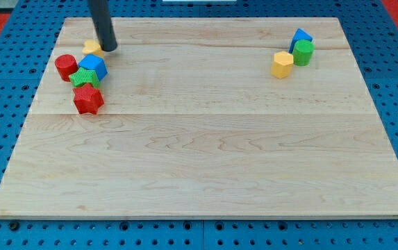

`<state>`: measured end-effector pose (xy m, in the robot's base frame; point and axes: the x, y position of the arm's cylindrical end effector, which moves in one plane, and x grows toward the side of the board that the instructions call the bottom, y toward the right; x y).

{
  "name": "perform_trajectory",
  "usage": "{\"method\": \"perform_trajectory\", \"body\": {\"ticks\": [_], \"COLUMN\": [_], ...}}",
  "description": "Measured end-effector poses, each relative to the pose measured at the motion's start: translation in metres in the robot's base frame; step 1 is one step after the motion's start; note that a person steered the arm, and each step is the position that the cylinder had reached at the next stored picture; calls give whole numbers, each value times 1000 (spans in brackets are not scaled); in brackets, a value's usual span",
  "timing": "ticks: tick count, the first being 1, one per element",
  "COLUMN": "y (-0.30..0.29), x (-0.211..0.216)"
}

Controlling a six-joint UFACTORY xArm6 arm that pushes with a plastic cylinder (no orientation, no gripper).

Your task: Move yellow heart into red circle

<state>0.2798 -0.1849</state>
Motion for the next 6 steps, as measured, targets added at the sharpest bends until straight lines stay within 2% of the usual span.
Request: {"method": "perform_trajectory", "body": {"ticks": [5,6], "y": [1,12], "x": [7,-21]}}
